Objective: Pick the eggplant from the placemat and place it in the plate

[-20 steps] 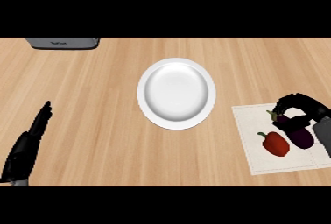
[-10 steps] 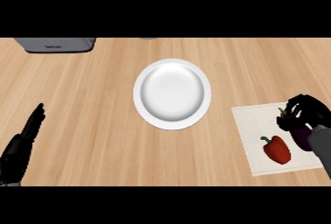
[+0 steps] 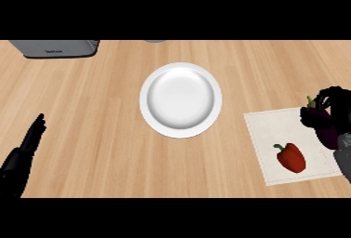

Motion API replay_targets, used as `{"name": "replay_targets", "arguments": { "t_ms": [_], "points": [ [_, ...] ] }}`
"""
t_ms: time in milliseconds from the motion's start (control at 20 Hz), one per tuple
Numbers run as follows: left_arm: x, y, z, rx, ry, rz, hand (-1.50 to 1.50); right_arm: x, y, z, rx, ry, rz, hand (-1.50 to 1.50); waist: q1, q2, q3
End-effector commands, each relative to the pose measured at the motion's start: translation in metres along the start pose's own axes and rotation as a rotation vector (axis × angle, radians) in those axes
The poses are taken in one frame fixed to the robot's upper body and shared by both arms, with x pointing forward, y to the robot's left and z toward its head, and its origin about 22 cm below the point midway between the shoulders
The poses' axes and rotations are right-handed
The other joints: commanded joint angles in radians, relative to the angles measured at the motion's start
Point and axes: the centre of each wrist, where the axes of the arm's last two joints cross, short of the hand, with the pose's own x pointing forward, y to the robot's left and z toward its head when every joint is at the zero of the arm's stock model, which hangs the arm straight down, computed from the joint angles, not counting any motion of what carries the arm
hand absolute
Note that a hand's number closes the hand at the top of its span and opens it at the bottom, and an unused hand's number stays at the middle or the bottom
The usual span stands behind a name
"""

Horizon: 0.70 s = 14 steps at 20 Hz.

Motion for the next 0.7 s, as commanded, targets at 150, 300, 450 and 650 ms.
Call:
{"name": "replay_targets", "arguments": {
  "t_ms": [150, 300, 450, 650],
  "points": [
    [-0.001, 0.000, 0.002, -0.006, 0.006, -0.025, 0.00, 0.064, -0.063, 0.044, -0.167, -0.280, -0.174, 1.50, -0.007, -0.003, 0.000],
    [-0.005, -0.006, -0.004, -0.007, 0.000, 0.006, 0.00, 0.085, -0.074, 0.072, -0.131, -0.354, -0.251, 1.50, 0.007, 0.006, 0.001],
    [0.009, 0.000, -0.003, -0.005, -0.016, 0.002, 0.00, 0.121, -0.097, 0.089, -0.133, -0.388, -0.254, 1.50, 0.033, 0.009, 0.001],
    [0.010, -0.009, -0.019, -0.041, -0.030, 0.018, 0.00, 0.165, -0.097, 0.101, -0.090, -0.414, -0.261, 1.50, 0.041, 0.015, 0.002]
  ]
}}
